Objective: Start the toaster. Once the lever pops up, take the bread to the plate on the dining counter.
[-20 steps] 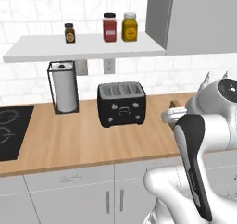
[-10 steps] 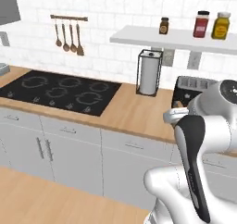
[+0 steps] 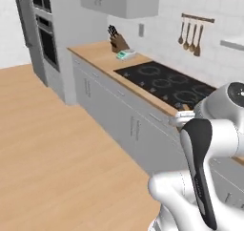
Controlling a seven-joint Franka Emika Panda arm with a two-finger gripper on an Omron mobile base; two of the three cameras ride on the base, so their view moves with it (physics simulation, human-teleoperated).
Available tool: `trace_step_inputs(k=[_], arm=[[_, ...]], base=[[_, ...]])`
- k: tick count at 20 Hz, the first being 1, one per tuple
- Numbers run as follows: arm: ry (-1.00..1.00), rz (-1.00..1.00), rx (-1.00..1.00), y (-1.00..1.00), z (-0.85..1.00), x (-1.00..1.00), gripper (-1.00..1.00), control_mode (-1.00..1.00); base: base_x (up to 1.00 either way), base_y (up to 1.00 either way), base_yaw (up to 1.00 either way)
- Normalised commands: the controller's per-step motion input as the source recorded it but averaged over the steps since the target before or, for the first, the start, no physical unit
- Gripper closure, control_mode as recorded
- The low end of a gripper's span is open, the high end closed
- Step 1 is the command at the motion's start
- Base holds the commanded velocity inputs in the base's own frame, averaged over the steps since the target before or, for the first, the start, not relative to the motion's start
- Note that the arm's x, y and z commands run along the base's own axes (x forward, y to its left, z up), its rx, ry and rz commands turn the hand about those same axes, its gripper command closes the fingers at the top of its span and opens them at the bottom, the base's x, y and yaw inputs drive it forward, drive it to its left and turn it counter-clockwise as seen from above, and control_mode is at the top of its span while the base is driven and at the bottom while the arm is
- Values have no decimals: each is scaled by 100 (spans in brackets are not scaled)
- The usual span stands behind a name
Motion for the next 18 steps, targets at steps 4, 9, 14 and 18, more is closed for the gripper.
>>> trace_step_inputs(k=[4, 9, 14, 18], arm=[[0, 0, 0, 0, 0, 0, 100, 100], [0, 0, 0, 0, 0, 0, 100, 100], [0, 0, 0, 0, 0, 0, 100, 100], [0, 0, 0, 0, 0, 0, 100, 100]], base=[[-4, 0, 100], [-1, 0, 100], [0, 0, 100], [0, 0, 100]])
